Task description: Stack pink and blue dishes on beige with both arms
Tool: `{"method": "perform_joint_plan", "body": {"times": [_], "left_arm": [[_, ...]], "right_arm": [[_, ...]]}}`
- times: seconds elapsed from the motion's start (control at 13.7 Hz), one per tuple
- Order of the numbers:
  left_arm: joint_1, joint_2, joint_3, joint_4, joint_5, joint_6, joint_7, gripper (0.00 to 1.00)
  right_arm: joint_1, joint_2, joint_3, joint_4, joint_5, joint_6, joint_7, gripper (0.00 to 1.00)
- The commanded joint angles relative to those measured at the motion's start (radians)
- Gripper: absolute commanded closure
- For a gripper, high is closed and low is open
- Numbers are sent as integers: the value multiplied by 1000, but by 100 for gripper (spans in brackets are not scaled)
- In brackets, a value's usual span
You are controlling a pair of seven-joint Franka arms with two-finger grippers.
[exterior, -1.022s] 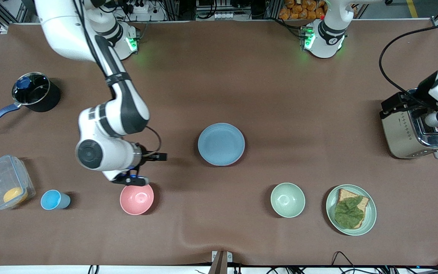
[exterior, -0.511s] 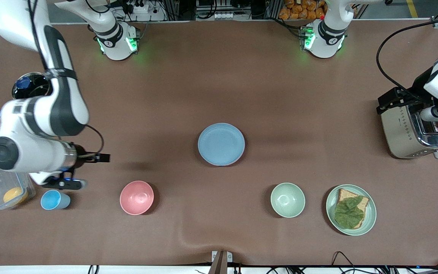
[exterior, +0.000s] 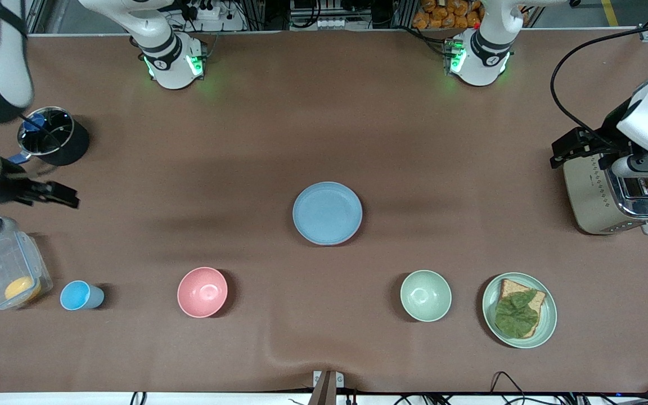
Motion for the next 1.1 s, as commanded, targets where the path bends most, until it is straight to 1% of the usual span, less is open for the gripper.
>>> {"method": "perform_joint_plan", "body": {"times": [0.0, 0.15, 0.22, 0.51, 0.58, 1.02], "left_arm": [[0, 2, -9, 17, -5, -6, 2, 0], [-2, 2, -11, 15, -5, -6, 2, 0], [-2, 2, -11, 17, -5, -6, 2, 0], [4, 2, -11, 15, -5, -8, 2, 0], [4, 2, -11, 15, -5, -8, 3, 0], [4, 2, -11, 14, -5, -8, 2, 0]], "right_arm": [[-32, -123, 21, -71, -6, -77, -5, 0], [-28, -144, 23, -66, -4, -142, -4, 0], [-23, -146, 21, -64, -6, -148, -2, 0], [-26, -144, 21, -38, -6, -161, -4, 0], [-20, -143, 21, -32, -18, -161, -4, 0], [-20, -134, 24, -28, -14, -161, 5, 0]]}}
